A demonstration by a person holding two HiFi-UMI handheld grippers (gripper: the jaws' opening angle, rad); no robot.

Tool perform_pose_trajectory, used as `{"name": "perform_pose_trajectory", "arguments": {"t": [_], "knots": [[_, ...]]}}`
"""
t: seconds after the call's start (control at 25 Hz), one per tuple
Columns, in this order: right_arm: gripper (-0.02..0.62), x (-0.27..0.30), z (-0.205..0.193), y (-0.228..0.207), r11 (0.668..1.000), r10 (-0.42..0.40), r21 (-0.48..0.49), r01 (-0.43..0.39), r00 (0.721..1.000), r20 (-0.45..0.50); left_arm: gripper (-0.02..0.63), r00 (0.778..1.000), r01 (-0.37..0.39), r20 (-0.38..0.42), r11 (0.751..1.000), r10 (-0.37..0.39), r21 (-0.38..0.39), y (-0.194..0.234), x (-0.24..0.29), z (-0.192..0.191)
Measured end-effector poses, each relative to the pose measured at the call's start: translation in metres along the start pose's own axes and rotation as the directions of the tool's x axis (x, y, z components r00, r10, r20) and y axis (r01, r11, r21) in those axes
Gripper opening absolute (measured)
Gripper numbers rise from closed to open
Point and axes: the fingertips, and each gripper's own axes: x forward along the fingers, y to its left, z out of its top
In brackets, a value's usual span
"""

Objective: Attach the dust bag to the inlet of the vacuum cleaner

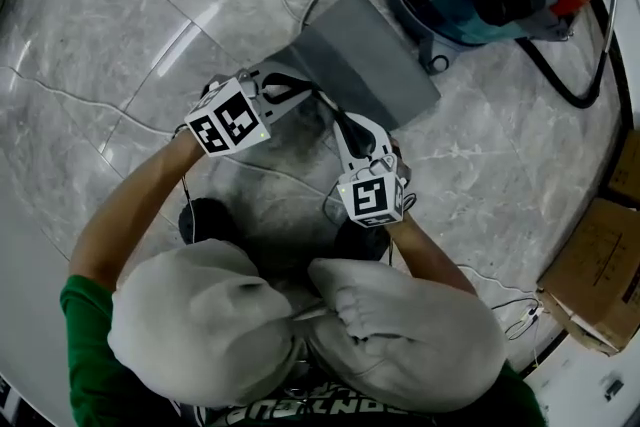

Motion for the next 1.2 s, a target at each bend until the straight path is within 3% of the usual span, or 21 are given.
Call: {"name": "perform_pose_trajectory", "arguments": {"t": [0.4, 0.8, 1.2], "knots": [[0.02, 0.01, -0.011, -0.013, 0.995, 0.058, 0.082, -0.059, 0.998, 0.006, 0.005, 0.997, 0.037, -0.068, 0.997, -0.033, 0.063, 0.027, 0.023, 0.003], [0.02, 0.012, -0.01, -0.021, 0.986, 0.101, 0.128, -0.106, 0.994, 0.046, 0.005, 0.976, 0.2, -0.092, 0.979, -0.197, 0.025, 0.013, 0.032, -0.019], [0.02, 0.011, -0.013, -0.015, 0.987, 0.151, 0.051, -0.154, 0.987, 0.063, 0.006, 0.94, 0.324, -0.146, 0.941, -0.308, 0.102, -0.004, 0.041, -0.024]]}}
